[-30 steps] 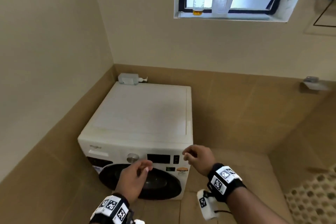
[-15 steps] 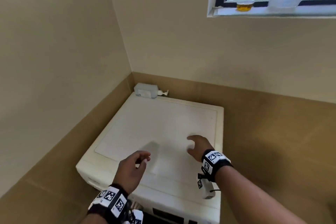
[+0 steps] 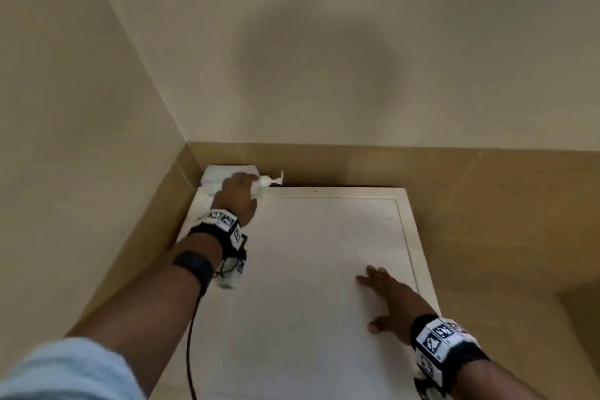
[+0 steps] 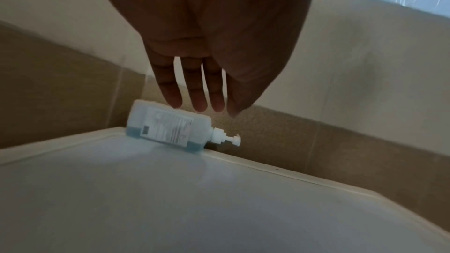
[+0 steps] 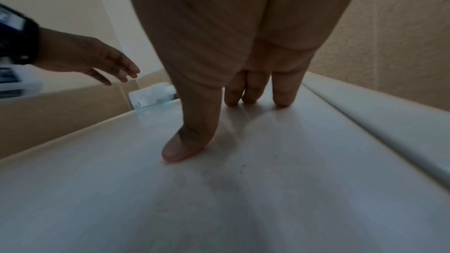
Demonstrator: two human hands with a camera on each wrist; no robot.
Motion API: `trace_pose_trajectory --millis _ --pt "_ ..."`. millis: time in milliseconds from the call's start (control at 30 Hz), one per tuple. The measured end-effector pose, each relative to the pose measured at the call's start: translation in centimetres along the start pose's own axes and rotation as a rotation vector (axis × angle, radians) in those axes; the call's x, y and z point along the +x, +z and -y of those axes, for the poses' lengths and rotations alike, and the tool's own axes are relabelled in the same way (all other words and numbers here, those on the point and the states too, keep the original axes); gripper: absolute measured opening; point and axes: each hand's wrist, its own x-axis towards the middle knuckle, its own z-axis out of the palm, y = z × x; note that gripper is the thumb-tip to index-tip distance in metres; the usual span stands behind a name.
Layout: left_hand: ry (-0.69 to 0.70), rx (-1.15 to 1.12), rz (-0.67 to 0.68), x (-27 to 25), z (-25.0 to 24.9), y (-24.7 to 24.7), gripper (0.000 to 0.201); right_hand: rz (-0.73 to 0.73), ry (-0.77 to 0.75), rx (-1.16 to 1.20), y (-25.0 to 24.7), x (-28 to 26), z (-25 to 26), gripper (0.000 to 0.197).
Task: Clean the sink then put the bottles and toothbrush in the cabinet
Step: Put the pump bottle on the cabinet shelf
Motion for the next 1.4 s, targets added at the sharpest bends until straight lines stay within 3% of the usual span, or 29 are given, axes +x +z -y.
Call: trace_pose_trajectory --millis 100,167,233,300,533,700,800,933,1100,1300,1400 --pt "0.004 0.224 0.043 5.5 0.8 -0.8 0.067 -0.001 0.028 0.017 -0.2 -0.1 0.3 0.099" --pt "-0.002 0.272 0.157 7.9 1.6 -0.9 0.076 0.002 0.044 0.031 -0.2 -0.1 0.4 0.099" --pt "0.013 0.346 0.218 9.2 2.2 -0.4 0.054 0.001 0.042 0.051 0.0 -0.2 0.4 0.099" --pt "0.033 0.383 0.215 9.7 2.1 0.1 0.046 -0.003 0.046 0.069 0.2 -0.3 0.4 0.099" --pt "-0.011 0.306 0.256 7.0 0.4 -0.3 0.060 -0.005 0.063 0.064 0.2 -0.3 0.6 0.100" --pt "0.048 0.075 0.229 2.3 -1.8 2.3 0.092 -0.079 0.107 0.074 1.0 -1.9 1.3 0.090" --pt "0.132 -0.140 0.134 -2.7 -6.8 2.0 0.094 -0.135 0.116 0.084 2.7 -4.9 1.5 0.075" --pt "0.197 -0.517 0.119 -11.1 -15.9 0.3 0.078 -0.203 0.153 0.175 4.0 -11.2 1.4 0.058" --pt "0.321 -0.759 0.250 -22.6 -28.0 -0.3 0.067 -0.455 0.185 0.415 3.8 -22.2 -0.3 0.063" --pt "0.465 -0.818 0.383 -36.4 -43.0 0.7 0.067 -0.764 0.143 0.843 5.6 -38.3 -5.4 0.037" --pt "0.492 -0.849 0.491 -42.5 -49.5 2.2 0.071 -0.901 0.228 0.884 8.5 -45.5 -9.6 0.060"
